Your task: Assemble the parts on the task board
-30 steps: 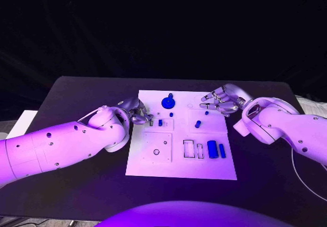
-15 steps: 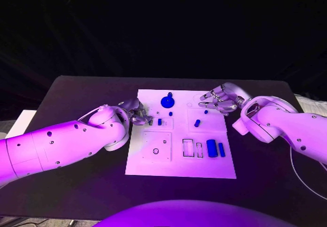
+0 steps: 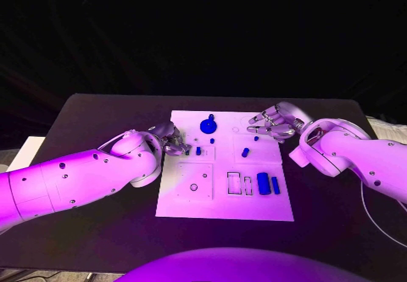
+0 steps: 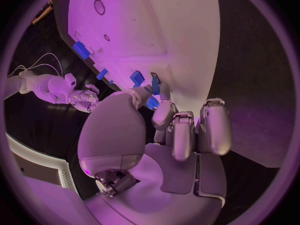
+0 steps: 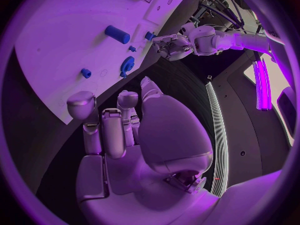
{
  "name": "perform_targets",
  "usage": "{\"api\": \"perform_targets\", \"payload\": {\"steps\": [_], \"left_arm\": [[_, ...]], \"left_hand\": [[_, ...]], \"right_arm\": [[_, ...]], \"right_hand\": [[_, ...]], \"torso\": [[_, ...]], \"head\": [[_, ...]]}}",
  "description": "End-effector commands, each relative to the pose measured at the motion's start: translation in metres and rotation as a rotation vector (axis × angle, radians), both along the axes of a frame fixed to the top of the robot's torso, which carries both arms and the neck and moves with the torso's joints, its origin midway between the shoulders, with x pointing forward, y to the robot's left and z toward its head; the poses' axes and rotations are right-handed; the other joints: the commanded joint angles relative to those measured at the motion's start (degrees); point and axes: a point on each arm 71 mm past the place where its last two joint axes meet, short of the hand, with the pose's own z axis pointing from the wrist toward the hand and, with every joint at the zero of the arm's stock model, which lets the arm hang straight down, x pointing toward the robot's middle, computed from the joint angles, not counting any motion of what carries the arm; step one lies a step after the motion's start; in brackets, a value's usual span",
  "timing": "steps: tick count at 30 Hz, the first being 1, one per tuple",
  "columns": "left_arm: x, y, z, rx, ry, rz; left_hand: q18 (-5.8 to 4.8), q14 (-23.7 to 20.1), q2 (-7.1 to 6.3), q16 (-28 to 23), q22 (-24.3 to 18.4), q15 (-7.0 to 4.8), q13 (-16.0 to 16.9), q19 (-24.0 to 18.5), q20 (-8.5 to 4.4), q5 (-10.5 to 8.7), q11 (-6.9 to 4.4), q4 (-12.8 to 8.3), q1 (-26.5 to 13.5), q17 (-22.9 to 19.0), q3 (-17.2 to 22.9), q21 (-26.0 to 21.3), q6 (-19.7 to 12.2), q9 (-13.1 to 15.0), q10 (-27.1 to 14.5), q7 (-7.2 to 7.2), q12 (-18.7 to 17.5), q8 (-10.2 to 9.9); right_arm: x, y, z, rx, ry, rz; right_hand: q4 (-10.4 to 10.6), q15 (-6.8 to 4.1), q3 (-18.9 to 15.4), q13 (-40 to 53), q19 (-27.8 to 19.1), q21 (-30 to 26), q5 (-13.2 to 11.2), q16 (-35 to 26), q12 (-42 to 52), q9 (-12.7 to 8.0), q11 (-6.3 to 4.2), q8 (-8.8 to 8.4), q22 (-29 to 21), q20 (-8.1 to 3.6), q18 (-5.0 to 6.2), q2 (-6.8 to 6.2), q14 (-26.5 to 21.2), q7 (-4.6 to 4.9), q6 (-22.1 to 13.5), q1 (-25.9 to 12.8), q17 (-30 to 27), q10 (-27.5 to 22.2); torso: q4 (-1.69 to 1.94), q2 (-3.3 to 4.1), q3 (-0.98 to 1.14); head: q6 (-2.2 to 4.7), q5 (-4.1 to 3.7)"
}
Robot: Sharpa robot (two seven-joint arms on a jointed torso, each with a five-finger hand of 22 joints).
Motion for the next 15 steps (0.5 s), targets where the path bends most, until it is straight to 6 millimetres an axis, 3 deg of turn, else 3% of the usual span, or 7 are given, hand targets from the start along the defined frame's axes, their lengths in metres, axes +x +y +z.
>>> {"api": "perform_targets", "payload": {"steps": [1, 15], "left_arm": [[-0.0017, -0.0020, -0.0030, 0.010, 0.028, -0.017], [-0.0018, 0.0001, -0.0059, 0.040, 0.062, -0.025]], "left_hand": [[-0.23, 6.13, -0.14, 0.17, 9.50, -0.28, 0.10, 2.39, -0.20, 0.02, -0.15, -4.84, 0.85, 15.07, 4.38, 0.33, 0.26, -0.07, 0.47, -0.43, 0.45, 0.27], [-0.26, 6.13, -0.99, 0.17, 9.60, -0.38, 0.26, 2.41, -0.32, -0.01, -0.29, -5.22, 1.32, 15.07, 2.50, 0.38, 0.91, -0.57, 0.62, -0.64, 0.69, 0.61]], "right_arm": [[-0.0006, 0.0016, -0.0001, 0.002, -0.003, 0.014], [-0.0004, 0.0012, -0.0004, 0.002, -0.002, 0.014]], "right_hand": [[0.01, 0.05, -0.37, 0.00, -0.25, -0.25, 0.27, -0.28, 0.26, 0.02, 0.05, -0.07, -0.04, -0.09, 0.64, 0.58, 3.52, 0.15, -0.33, -0.09, 2.94, -0.21], [0.06, 0.05, -0.43, 0.00, -0.27, -0.30, 0.36, -0.29, 0.27, 0.02, 0.05, -0.07, -0.11, -0.09, 0.65, 0.65, 3.53, 0.15, -0.34, -0.09, 2.94, -0.21]], "torso": [[-0.03, 0.00, 0.00], [0.02, 0.00, -0.03]], "head": [[-0.01, 0.01], [-0.28, -0.08]]}}
